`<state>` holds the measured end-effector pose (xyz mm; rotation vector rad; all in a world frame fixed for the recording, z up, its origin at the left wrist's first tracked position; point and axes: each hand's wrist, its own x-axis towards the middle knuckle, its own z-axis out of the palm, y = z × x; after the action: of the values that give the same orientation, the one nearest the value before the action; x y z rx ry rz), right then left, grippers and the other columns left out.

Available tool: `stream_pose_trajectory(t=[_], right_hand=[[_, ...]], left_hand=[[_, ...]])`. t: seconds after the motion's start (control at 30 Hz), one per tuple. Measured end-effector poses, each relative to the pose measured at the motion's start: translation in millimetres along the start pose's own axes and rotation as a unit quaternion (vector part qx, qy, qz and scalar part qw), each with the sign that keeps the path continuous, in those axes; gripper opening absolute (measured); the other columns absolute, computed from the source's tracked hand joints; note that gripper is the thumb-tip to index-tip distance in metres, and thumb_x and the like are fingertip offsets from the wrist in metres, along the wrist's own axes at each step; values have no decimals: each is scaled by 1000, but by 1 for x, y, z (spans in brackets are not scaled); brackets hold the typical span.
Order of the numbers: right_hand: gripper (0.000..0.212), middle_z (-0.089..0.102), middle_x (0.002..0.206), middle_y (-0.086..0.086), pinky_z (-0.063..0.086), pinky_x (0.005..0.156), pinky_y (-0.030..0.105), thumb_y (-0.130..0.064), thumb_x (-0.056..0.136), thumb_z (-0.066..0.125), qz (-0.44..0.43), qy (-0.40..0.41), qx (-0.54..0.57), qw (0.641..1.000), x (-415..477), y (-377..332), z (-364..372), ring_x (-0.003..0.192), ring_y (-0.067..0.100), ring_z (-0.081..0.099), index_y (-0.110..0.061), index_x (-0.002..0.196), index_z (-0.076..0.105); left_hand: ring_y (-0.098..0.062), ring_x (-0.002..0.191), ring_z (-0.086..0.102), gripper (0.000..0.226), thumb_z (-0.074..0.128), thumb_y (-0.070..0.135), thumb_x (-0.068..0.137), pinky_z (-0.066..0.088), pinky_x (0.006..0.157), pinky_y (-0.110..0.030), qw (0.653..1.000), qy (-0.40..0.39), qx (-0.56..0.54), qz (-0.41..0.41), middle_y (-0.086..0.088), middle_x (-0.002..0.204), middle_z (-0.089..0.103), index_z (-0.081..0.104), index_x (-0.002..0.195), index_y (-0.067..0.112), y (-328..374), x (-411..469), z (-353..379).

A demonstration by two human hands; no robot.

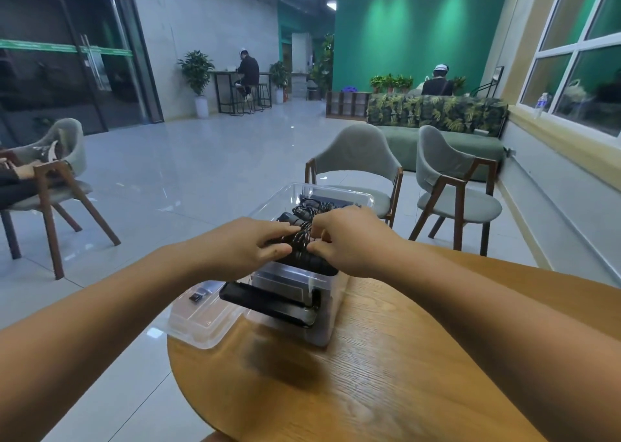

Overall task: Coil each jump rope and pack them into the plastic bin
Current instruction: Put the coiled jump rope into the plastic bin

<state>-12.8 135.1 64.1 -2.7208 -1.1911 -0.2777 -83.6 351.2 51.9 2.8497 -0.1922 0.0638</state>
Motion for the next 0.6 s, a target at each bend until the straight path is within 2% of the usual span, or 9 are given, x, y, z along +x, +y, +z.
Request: stream_pose_trajectory(t=[0.1, 0.27, 0.43, 0.5, 0.6], right_hand=[[25, 74, 102, -2, 52, 93, 44, -46, 107, 57, 22, -2, 56, 998, -1, 6, -5, 101, 24, 65, -27, 109, 73], [27, 75, 112, 1, 57, 95, 46, -39, 109, 58, 60, 23, 160, 985, 8, 14, -9, 105, 22, 67, -22, 120, 74], [35, 74, 122, 7, 56, 99, 49, -43, 104, 63, 116, 51, 172, 977, 21, 38, 11, 114, 28, 66, -17, 127, 72], [50, 65, 138, 9, 51, 107, 52, -50, 102, 63, 150, 52, 156, 975, 25, 50, 25, 128, 31, 59, -18, 141, 64], [65, 52, 152, 10, 44, 113, 50, -57, 102, 61, 206, 41, 149, 966, 28, 63, 45, 140, 32, 49, -21, 155, 49]], left_hand=[[-13, 130, 56, 45, 55, 40, 106, 44, 104, -30, 999, 39, -17, -2, 12, 147, 60, 51, 150, 42, 2, -8, -4], [-14, 131, 54, 42, 53, 43, 106, 42, 106, -32, 996, 84, -13, -27, 9, 147, 60, 53, 148, 40, 0, -13, -7], [-22, 144, 46, 58, 48, 56, 103, 37, 115, -39, 982, 116, -40, -141, -1, 159, 48, 44, 155, 30, -11, -13, -3], [-28, 139, 49, 67, 46, 62, 101, 38, 113, -42, 971, 95, -86, -200, -7, 161, 45, 38, 158, 28, -9, -13, 1], [-27, 120, 58, 75, 42, 72, 97, 41, 103, -41, 954, 89, -150, -244, -10, 159, 46, 36, 158, 29, -2, -9, 8]])
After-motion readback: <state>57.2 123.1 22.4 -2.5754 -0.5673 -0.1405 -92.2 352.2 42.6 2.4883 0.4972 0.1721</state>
